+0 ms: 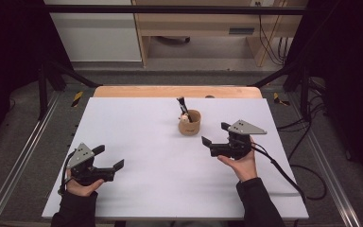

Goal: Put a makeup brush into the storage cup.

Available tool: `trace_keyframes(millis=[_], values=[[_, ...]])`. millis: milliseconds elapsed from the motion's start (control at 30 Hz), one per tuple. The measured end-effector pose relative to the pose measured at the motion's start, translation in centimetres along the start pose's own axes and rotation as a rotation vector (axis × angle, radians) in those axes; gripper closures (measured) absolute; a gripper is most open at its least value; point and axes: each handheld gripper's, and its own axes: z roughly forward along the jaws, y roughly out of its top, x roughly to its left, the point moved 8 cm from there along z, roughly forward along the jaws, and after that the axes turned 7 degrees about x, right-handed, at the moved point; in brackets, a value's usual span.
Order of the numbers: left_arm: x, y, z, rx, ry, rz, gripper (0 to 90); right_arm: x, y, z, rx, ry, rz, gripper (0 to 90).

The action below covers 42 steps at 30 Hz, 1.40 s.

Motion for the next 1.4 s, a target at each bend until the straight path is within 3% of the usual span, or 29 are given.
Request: trace_keyframes(millis=[567,1400], values=[[-0.1,-0.1,0.1,0.004,-0.001,-0.002,4.3,-0.6,-2.4,-3.3,-0.016,-0.012,0.028,5.8],[-0.1,-0.2,0.0,0.010,0.003,0.003,4.0,-2.2,-6.7,-6.4,0.012,-0.047,0.062,4.9]])
